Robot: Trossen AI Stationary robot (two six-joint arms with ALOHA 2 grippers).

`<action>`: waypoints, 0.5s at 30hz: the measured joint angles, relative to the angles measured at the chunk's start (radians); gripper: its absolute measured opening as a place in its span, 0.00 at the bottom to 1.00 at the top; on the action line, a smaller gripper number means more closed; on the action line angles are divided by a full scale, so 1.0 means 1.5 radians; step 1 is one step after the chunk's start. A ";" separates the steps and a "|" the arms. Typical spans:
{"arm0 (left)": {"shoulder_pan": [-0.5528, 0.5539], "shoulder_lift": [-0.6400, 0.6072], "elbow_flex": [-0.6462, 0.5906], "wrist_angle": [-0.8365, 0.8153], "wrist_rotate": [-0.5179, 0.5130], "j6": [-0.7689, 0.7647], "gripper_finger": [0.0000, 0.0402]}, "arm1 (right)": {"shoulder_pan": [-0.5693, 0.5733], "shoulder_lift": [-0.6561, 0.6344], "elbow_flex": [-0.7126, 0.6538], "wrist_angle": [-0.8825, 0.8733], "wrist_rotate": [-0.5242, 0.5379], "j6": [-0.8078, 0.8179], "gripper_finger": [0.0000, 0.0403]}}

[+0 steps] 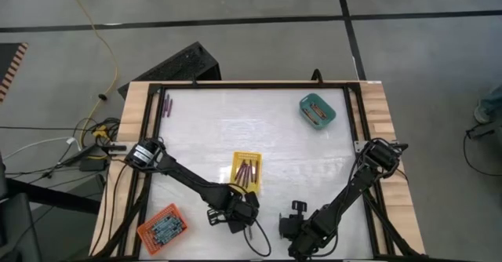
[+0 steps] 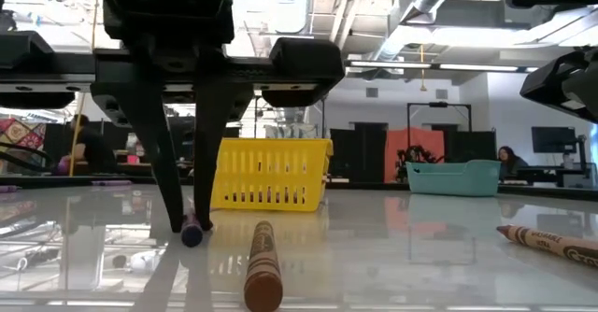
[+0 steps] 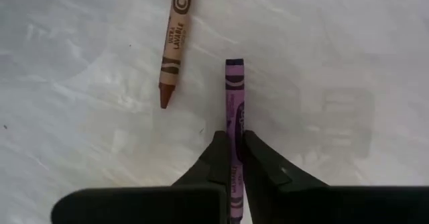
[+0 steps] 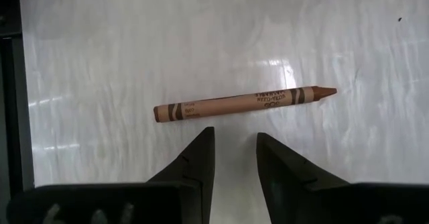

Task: Sort crayons
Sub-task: Put the violet crayon into the yellow basket

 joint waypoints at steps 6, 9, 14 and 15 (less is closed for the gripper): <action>-0.011 0.008 0.051 -0.063 -0.035 0.017 0.00 | 0.000 0.000 0.000 -0.001 0.000 -0.004 0.29; -0.017 0.009 0.090 -0.114 -0.051 0.028 0.00 | 0.000 0.000 0.000 -0.001 0.000 -0.010 0.29; -0.024 0.008 0.148 -0.184 -0.083 0.053 0.00 | 0.000 0.000 0.000 0.000 0.001 -0.012 0.29; -0.024 0.008 0.160 -0.194 -0.090 0.060 0.00 | 0.000 0.000 0.000 0.000 0.001 -0.012 0.29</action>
